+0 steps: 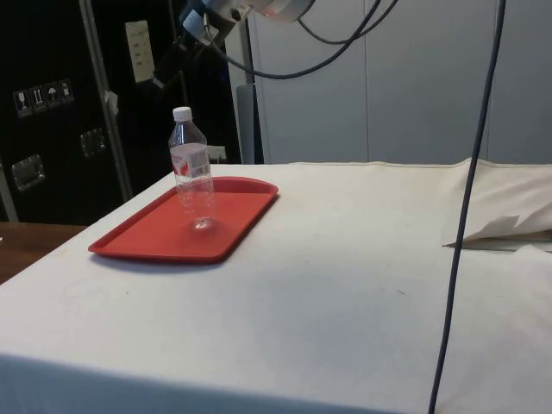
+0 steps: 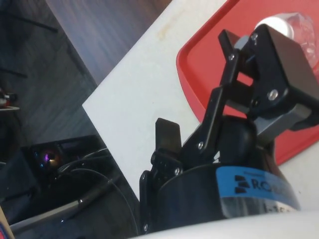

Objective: Place the bottle upright on the tray.

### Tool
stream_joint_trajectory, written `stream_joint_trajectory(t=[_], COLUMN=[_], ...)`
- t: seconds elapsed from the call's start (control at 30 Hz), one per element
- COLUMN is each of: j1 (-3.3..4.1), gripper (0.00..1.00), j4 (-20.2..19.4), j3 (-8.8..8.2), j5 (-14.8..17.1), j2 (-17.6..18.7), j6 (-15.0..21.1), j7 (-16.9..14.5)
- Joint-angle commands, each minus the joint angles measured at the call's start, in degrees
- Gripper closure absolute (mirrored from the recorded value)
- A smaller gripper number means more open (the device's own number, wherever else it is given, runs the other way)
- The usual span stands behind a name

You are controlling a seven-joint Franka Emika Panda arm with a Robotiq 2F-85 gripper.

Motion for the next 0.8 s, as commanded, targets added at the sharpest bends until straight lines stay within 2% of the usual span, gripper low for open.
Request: stream_joint_trajectory(t=[0.0,0.03,0.23,0.27,0.3,0.5,0.53,0.57,0.77], j1=[0.00,0.23,0.11,-0.06,0.11,0.00,-0.06,0.00,-0.06], gripper=[0.00,0.00,0.00,0.00,0.00,0.00,0.00,0.00,0.00], j4=[-0.23,-1.32,-2.58,-1.72,-2.75,-3.55,-2.75,-3.61,-3.61], j3=[0.00,-0.74,-0.63,0.00,-0.57,-0.52,0.00,-0.52,-0.46], j5=[0.00,-0.46,-0.40,0.00,-0.40,-0.46,0.00,-0.46,-0.46], j2=[-0.29,-0.34,-1.95,-2.06,-2.12,-2.98,-3.21,-3.04,-2.98], j6=[0.00,0.74,1.20,0.57,1.32,1.89,1.09,1.95,2.23], j7=[-0.23,-0.46,-2.23,-2.18,-2.46,-4.47,-4.13,-4.81,-7.51])
